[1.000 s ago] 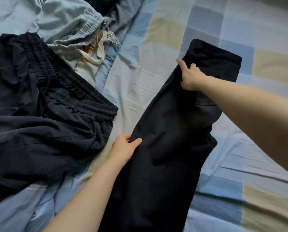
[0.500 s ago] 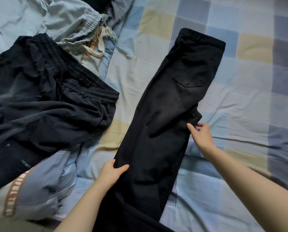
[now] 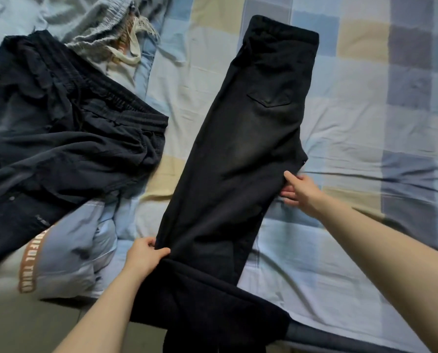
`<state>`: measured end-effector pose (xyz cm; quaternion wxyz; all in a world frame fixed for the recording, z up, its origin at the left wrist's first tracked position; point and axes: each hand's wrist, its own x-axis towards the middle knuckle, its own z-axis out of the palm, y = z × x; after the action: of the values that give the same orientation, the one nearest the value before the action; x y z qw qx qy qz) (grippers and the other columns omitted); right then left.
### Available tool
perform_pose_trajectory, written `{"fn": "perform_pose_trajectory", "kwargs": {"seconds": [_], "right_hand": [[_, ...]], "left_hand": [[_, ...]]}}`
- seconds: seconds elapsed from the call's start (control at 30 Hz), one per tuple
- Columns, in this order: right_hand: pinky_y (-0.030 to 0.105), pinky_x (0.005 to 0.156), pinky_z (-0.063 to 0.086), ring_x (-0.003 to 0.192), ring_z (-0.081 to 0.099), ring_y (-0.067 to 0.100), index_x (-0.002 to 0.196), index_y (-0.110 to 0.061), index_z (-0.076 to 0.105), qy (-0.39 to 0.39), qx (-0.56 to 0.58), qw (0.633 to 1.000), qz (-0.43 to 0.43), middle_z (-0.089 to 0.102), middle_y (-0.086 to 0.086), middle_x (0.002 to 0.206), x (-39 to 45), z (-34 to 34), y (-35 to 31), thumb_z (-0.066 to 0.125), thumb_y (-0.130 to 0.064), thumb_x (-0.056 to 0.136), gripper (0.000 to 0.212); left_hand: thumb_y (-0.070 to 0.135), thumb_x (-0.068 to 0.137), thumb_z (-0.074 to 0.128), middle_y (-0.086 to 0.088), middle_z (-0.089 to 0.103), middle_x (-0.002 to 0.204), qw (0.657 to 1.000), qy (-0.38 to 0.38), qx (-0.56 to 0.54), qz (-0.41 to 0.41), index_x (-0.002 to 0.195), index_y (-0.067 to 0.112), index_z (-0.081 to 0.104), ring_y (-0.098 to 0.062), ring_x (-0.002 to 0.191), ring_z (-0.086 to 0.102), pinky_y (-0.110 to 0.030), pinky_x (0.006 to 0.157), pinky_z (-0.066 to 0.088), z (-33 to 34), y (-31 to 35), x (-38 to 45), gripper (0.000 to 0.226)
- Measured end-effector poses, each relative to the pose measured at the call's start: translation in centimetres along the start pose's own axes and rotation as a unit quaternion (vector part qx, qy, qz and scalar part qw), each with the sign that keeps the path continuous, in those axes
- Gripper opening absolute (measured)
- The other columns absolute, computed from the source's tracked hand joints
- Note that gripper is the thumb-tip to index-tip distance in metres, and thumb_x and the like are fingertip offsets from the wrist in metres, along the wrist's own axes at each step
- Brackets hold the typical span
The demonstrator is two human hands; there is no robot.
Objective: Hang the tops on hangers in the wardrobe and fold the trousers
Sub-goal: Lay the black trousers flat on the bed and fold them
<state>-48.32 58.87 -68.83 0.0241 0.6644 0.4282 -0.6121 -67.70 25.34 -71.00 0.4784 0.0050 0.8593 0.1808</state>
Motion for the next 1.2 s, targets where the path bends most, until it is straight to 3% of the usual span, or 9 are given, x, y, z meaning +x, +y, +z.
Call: {"fn": "perform_pose_trajectory", "kwargs": {"seconds": [0.13,0.27,0.4,0.5,0.67,0.83,0.93,1.07,1.2], "right_hand": [[0.028,0.064,0.049,0.075,0.064,0.019,0.106,-0.015,0.052,-0.122,-0.057,0.989,0.054,0.062,0.008,0.088,-5.0,2.1,4.3,0.055,-0.042,0.093,0.030],[0.021,0.059,0.045,0.069,0.061,0.014,0.093,-0.019,0.054,-0.174,-0.139,0.972,0.082,0.059,-0.001,0.082,-10.7,6.2,11.5,0.061,-0.041,0.090,0.023],[0.029,0.091,0.048,0.112,0.059,0.027,0.124,-0.017,0.053,-0.114,-0.372,0.921,-0.020,0.064,0.004,0.119,-16.6,10.3,17.6,0.060,-0.045,0.089,0.046],[0.038,0.087,0.048,0.113,0.057,0.032,0.122,-0.013,0.040,0.015,-0.429,0.903,0.003,0.057,0.010,0.124,-21.1,13.4,20.4,0.057,-0.053,0.088,0.055],[0.034,0.098,0.045,0.123,0.049,0.032,0.131,-0.006,0.039,-0.099,-0.445,0.883,0.112,0.043,0.015,0.136,-24.8,16.9,22.7,0.069,-0.042,0.079,0.070],[0.034,0.090,0.044,0.107,0.059,0.030,0.119,-0.005,0.055,0.086,-0.250,0.964,0.021,0.062,0.010,0.107,-20.0,14.4,19.1,0.062,-0.032,0.088,0.041],[0.035,0.085,0.047,0.088,0.056,0.022,0.113,-0.012,0.055,0.051,-0.002,0.995,0.088,0.057,0.005,0.099,-16.9,13.1,17.6,0.063,-0.037,0.089,0.035],[0.022,0.062,0.044,0.074,0.057,0.011,0.107,-0.013,0.063,-0.004,-0.034,0.998,0.062,0.064,0.003,0.099,-16.1,13.2,18.0,0.060,-0.027,0.092,0.021],[0.023,0.062,0.050,0.076,0.062,0.006,0.105,-0.020,0.065,0.034,0.059,0.997,0.024,0.068,-0.004,0.097,-17.7,12.0,19.9,0.055,-0.019,0.095,0.014]], "left_hand": [[0.003,0.076,0.078,-0.010,0.069,0.079,0.992,-0.112,-0.043,-0.036,0.087,0.007,0.061,-0.020,0.066,0.061,-0.028,0.059,0.047,0.3,-0.5,-1.6,0.020],[0.003,0.080,0.074,-0.007,0.065,0.075,0.983,-0.176,-0.029,-0.040,0.082,0.010,0.059,-0.016,0.065,0.061,-0.026,0.061,0.048,-0.6,-0.8,-2.0,0.016],[0.002,0.091,0.062,-0.009,0.058,0.068,0.987,-0.159,-0.025,-0.019,0.080,0.008,0.057,-0.017,0.057,0.055,-0.026,0.056,0.048,-1.1,-0.8,-2.2,0.013],[0.004,0.098,0.048,-0.014,0.059,0.084,0.982,-0.166,-0.078,-0.034,0.086,0.008,0.055,-0.026,0.073,0.058,-0.031,0.060,0.051,-1.4,-1.8,-2.9,0.015],[-0.003,0.097,0.039,-0.012,0.064,0.081,0.979,-0.166,-0.117,0.006,0.079,0.008,0.061,-0.024,0.078,0.061,-0.037,0.073,0.055,-3.0,-4.4,-3.1,0.030],[-0.005,0.095,0.039,-0.004,0.043,0.057,0.984,-0.159,-0.085,0.018,0.066,0.013,0.054,-0.012,0.048,0.038,-0.024,0.052,0.035,-3.9,-6.6,-2.4,0.037],[0.017,0.098,0.051,-0.008,0.055,0.075,0.978,-0.186,-0.091,0.025,0.083,0.011,0.059,-0.021,0.068,0.052,-0.033,0.066,0.044,-3.7,-7.3,-2.2,0.018],[0.012,0.088,0.068,-0.012,0.062,0.080,0.981,-0.163,-0.011,0.108,0.084,0.007,0.065,-0.023,0.079,0.056,-0.039,0.075,0.044,-3.0,-7.6,-1.9,0.007],[0.013,0.088,0.068,-0.011,0.054,0.072,0.983,-0.148,0.014,0.108,0.073,0.009,0.057,-0.019,0.070,0.050,-0.035,0.068,0.044,-3.4,-8.2,-1.5,0.018]]}}
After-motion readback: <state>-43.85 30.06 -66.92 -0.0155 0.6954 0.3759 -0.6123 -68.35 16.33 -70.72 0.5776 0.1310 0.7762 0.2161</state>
